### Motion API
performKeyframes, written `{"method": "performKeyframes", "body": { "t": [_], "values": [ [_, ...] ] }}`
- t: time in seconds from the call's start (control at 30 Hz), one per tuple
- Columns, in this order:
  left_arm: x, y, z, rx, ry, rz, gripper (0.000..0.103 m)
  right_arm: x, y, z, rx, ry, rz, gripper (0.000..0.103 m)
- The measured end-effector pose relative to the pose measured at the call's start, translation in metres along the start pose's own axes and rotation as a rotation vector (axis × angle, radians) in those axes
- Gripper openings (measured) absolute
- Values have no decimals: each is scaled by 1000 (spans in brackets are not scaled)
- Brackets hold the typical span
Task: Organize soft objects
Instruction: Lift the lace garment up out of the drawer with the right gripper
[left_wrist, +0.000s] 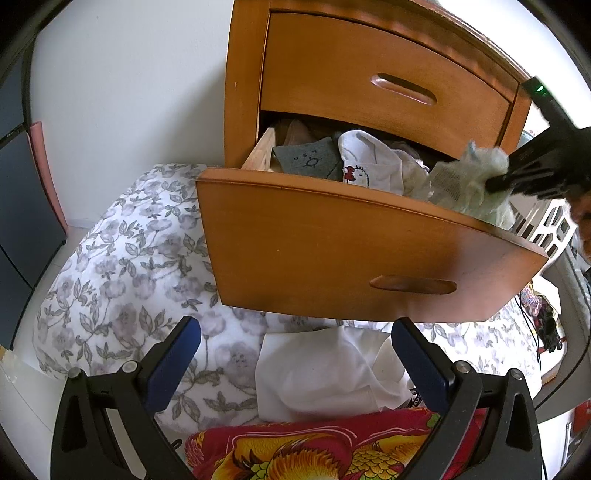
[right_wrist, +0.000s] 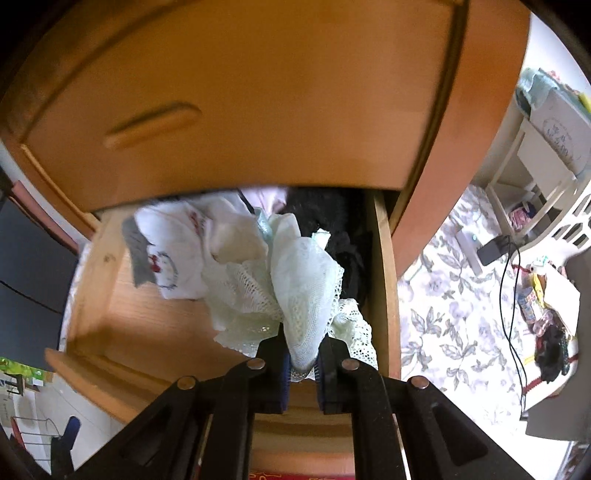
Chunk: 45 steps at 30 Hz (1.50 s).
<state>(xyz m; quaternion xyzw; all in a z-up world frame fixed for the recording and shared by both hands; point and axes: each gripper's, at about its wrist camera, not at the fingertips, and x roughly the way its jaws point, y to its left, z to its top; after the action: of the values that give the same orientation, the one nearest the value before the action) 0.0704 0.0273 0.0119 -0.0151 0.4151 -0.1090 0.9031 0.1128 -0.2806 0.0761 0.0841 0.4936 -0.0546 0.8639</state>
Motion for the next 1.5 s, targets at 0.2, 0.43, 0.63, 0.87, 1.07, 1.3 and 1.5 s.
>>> {"method": "performKeyframes", "body": {
  "t": [0.2, 0.43, 0.63, 0.87, 1.07, 1.3, 1.5],
  "values": [
    [0, 0, 0, 1, 2, 1, 103, -43, 6, 3, -20, -110, 37, 11],
    [-1, 1, -2, 2, 6, 2, 103, -97, 16, 6, -49, -243, 77, 11],
    [-1, 0, -1, 1, 8, 8, 103, -146, 26, 4, -78, -355, 101, 11],
    [-1, -1, 0, 0, 6, 20, 103, -189, 34, -18, -126, -437, 117, 11],
    [-2, -2, 1, 5, 6, 31, 103, -215, 39, -41, -173, -475, 142, 11],
    [-2, -2, 1, 7, 6, 44, 103, -235, 41, -69, -219, -494, 152, 11],
    [-2, -2, 1, 9, 7, 49, 103, -236, 39, -92, -238, -470, 158, 11]
  ]
}}
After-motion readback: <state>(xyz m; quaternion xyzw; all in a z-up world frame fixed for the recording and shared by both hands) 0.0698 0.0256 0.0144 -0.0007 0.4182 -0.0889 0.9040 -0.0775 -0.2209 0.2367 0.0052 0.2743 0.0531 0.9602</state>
